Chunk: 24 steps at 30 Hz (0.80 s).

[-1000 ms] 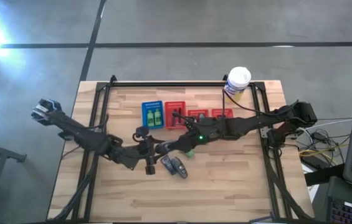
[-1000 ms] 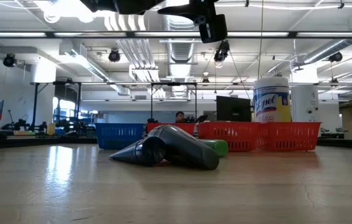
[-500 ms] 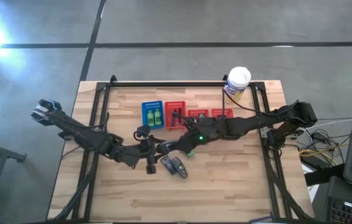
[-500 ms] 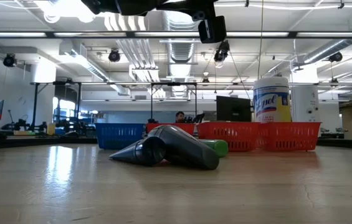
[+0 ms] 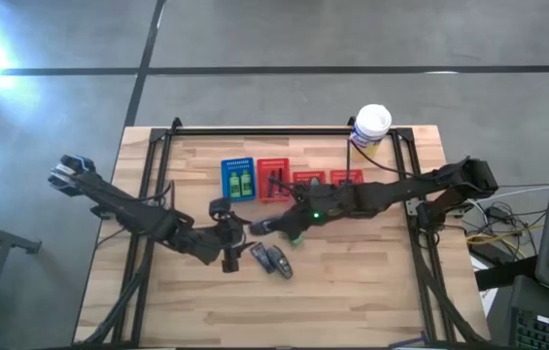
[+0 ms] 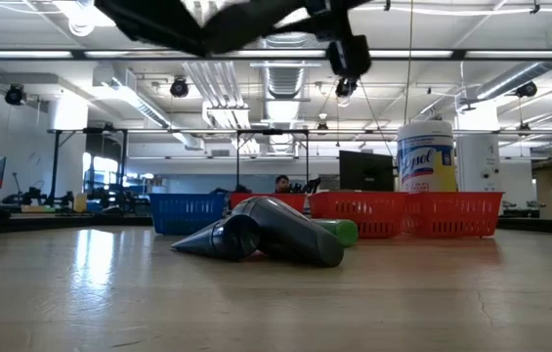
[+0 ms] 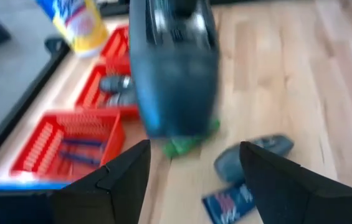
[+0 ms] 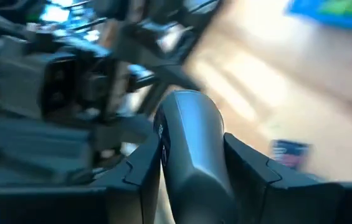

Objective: Pick & Place Travel size toiletries
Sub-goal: Put the black deodorant into the middle red bin

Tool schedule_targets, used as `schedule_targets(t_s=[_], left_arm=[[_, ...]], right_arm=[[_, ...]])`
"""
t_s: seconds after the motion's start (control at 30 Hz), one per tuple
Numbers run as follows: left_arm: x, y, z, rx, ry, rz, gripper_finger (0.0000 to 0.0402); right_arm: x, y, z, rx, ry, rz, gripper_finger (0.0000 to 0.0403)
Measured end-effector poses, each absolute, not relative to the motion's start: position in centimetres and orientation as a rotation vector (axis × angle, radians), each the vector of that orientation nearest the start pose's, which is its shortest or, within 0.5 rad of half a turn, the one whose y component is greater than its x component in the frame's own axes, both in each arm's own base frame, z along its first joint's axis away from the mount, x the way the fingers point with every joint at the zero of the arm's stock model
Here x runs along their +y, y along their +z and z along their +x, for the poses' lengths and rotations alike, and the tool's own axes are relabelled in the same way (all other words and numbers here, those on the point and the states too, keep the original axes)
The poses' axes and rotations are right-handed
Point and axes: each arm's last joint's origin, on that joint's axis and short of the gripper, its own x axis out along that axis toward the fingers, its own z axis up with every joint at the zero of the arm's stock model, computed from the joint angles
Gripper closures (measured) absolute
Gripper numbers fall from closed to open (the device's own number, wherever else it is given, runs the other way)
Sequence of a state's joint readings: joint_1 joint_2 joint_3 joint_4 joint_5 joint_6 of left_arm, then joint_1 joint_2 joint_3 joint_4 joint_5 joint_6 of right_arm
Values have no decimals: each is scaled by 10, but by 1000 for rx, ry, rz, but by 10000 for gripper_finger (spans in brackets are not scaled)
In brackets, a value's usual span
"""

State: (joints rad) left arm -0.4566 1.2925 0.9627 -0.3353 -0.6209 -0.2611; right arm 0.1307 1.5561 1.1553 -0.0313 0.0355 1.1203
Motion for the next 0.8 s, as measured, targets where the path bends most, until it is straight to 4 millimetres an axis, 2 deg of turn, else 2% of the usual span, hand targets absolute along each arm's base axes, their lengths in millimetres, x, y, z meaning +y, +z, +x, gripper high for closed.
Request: schedule_targets(t_s=[0.13,0.3,0.4,0.5,0.67,0.8], left_arm=[[-101,274,239,614,283,21,151],[-99,272,229,653,339,-42,150],[-99,272,228,656,349,-35,150],[-99,272,228,650,361,-16,149],[-98,272,228,638,387,32,149],[-97,273,228,628,406,33,149]], right_arm=[[38,289,329,480,-373,963,273],[32,290,281,545,-777,752,274],[29,284,265,625,-906,671,275],[22,268,271,669,-953,624,275],[1,235,295,672,-1050,524,275],[-11,220,308,691,-1092,436,270]])
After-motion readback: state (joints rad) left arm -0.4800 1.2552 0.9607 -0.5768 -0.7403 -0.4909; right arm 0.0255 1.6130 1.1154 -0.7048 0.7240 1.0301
